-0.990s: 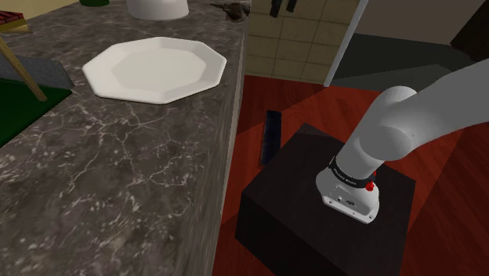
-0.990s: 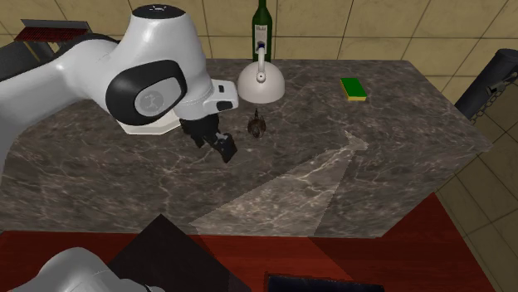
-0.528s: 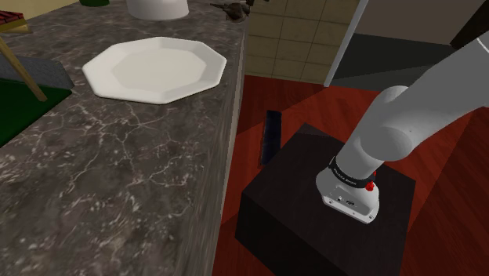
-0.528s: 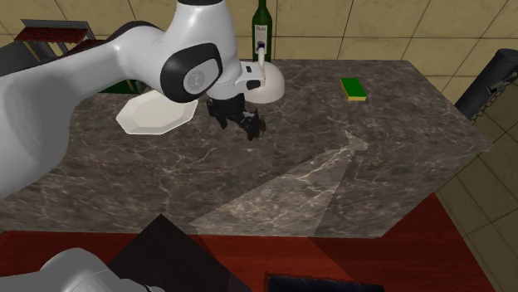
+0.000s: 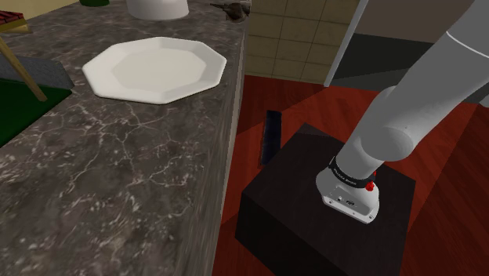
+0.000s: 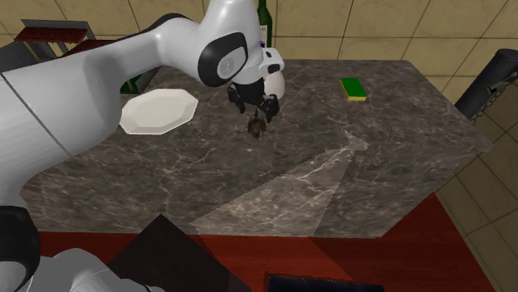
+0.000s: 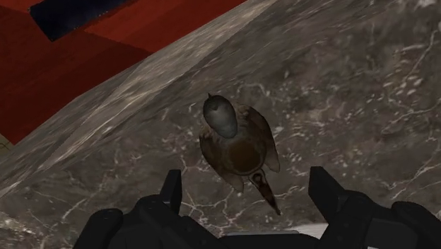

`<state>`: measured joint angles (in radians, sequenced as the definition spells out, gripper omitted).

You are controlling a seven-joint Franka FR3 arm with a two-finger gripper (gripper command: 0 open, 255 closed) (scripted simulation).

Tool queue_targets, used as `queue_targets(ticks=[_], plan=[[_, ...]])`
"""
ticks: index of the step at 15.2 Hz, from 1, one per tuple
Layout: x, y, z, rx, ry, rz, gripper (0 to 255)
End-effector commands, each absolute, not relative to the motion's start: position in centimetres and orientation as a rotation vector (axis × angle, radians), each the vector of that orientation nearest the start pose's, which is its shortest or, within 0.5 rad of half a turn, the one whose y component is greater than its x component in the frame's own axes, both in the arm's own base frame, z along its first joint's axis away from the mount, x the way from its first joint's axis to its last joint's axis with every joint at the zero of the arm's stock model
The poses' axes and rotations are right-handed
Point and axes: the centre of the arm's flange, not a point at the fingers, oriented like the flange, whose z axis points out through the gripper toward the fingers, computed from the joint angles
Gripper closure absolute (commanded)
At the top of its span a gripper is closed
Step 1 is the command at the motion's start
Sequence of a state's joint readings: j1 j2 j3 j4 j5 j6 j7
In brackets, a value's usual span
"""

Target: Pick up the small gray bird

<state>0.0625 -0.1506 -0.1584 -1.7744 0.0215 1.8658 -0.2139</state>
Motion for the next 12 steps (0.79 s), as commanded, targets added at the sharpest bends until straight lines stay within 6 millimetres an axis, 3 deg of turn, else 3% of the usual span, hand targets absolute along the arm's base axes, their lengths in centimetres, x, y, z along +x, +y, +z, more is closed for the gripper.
queue_targets(ticks=[1, 6, 8, 9, 12], plan=[[53.5, -5.4, 62.9, -3.105, -0.179, -0.387, 0], [53.5, -5.4, 59.9, -3.105, -0.18, -0.387, 0], [53.5, -5.4, 59.9, -3.105, -0.18, -0.387, 0], [53.5, -5.4, 59.9, -3.105, -0.18, -0.387, 255], [53.6, -5.4, 60.0, -3.105, -0.18, -0.387, 255]])
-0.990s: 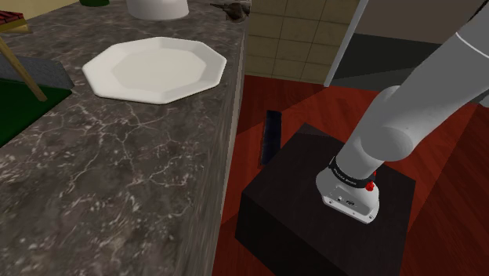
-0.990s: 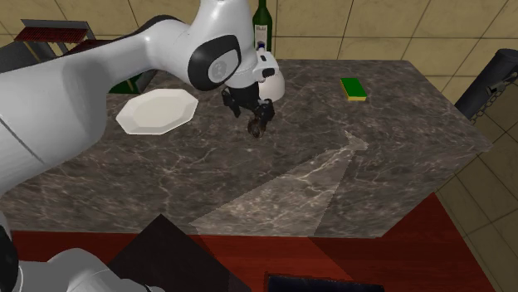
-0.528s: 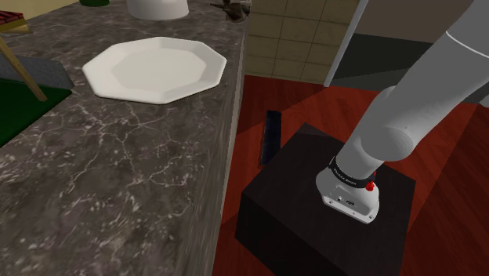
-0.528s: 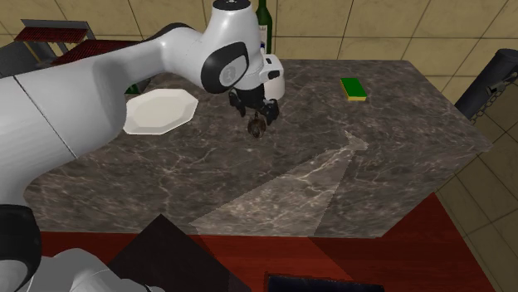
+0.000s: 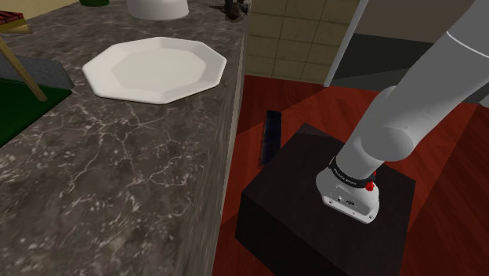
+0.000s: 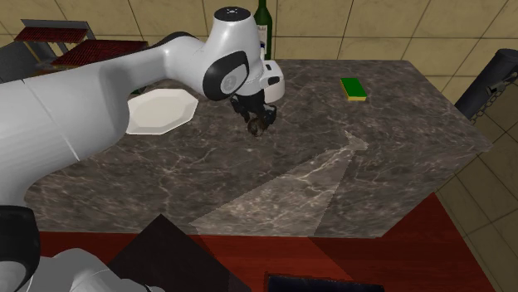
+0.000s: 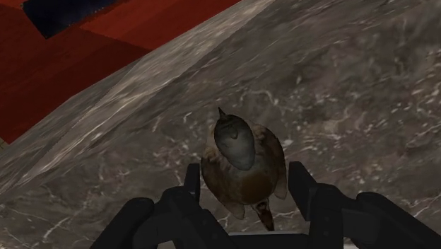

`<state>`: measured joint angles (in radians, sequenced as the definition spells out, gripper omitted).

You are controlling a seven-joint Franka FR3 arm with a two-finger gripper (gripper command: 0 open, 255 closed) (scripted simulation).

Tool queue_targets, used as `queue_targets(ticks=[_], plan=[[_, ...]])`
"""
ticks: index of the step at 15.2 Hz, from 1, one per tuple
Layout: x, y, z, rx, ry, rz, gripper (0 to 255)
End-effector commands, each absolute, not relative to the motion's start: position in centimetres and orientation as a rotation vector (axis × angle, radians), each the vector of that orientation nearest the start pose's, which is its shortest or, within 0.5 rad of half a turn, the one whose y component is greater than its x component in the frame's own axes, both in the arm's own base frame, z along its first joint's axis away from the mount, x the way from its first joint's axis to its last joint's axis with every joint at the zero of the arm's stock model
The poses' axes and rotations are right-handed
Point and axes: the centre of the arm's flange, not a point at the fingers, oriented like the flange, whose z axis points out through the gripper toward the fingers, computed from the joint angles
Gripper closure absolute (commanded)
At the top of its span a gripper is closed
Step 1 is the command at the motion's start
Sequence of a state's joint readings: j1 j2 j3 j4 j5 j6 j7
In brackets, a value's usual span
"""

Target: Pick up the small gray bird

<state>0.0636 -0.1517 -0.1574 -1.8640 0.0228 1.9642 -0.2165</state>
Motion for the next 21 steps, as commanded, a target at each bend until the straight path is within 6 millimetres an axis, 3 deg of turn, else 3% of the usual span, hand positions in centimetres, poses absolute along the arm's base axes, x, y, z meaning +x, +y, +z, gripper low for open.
queue_targets(ticks=[1, 6, 21], plan=[[53.6, -5.5, 60.0, -3.105, -0.18, -0.387, 255], [53.5, -5.4, 59.9, -3.105, -0.18, -0.387, 255], [53.5, -5.4, 67.8, -3.105, -0.18, -0.387, 255]])
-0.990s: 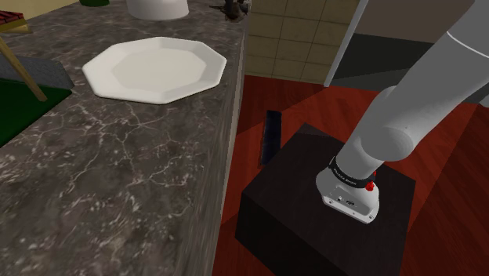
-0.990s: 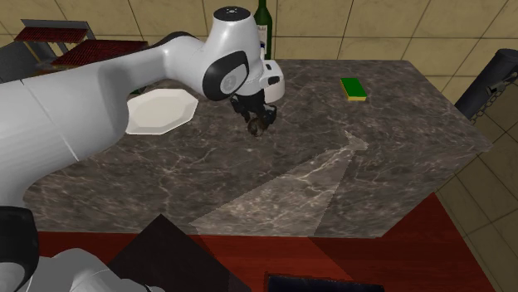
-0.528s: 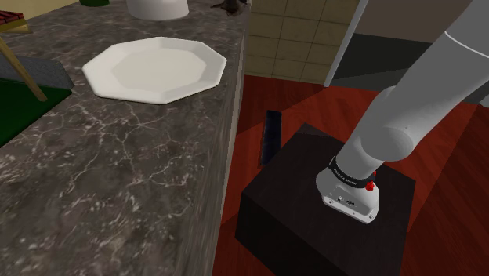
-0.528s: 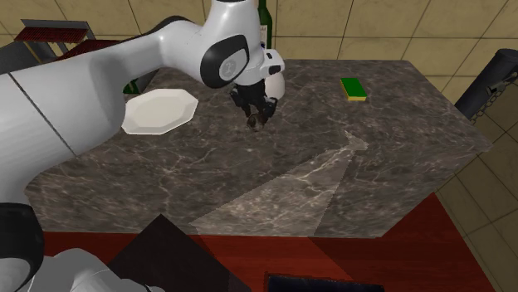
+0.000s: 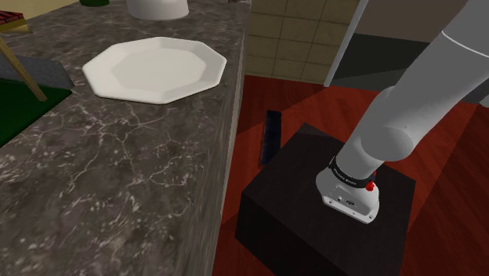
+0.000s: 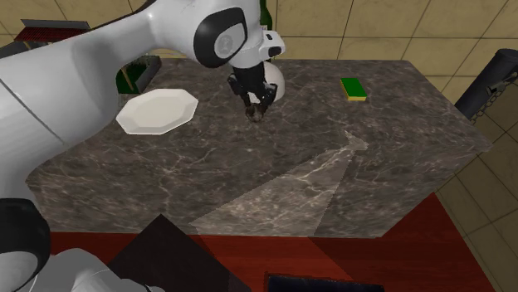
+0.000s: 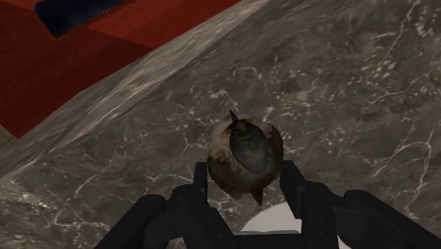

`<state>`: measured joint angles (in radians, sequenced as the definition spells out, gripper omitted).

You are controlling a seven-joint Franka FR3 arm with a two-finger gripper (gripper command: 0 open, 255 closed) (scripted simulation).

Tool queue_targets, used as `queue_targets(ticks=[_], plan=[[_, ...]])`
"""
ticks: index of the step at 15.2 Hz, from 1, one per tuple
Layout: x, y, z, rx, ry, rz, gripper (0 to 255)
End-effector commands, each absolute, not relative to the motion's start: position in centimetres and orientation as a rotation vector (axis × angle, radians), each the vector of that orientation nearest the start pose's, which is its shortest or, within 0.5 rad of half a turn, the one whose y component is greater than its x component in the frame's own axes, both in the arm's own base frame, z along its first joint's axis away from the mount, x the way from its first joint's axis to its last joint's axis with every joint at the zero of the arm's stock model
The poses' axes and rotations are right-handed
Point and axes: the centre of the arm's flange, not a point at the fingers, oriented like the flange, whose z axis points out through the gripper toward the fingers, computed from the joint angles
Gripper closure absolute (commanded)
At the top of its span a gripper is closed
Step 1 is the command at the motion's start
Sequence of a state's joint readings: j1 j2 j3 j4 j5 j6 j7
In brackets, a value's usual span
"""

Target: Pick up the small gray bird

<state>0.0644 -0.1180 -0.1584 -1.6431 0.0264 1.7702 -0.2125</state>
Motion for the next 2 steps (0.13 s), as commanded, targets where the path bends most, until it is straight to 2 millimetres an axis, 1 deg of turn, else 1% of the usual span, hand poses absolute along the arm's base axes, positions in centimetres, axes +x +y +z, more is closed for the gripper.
queue_targets(ticks=[1, 2], plan=[[53.48, -5.41, 67.92, -3.105, -0.18, -0.387, 255], [53.48, -5.41, 67.92, -3.105, -0.18, -0.387, 255]])
